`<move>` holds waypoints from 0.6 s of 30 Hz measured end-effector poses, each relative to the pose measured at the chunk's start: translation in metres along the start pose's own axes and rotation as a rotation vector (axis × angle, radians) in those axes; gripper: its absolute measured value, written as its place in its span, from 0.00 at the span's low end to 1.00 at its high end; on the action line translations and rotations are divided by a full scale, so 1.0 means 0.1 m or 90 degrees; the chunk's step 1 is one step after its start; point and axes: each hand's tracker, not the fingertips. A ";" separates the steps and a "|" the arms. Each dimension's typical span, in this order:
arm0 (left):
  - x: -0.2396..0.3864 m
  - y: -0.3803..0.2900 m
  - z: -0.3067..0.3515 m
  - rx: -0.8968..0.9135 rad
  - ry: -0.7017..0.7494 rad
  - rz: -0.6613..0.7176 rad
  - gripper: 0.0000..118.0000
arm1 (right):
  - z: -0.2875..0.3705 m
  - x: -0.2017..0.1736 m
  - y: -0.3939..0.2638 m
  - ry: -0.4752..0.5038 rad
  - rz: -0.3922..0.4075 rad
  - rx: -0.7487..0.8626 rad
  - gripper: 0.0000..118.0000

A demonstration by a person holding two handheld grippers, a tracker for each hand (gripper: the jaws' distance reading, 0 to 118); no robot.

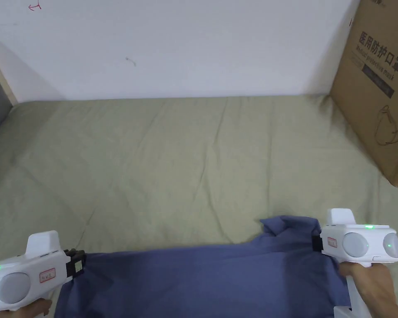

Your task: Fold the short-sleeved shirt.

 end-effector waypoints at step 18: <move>-0.09 -0.76 1.18 0.020 0.013 0.026 0.01 | 2.17 0.36 -1.28 0.125 -0.080 0.164 0.01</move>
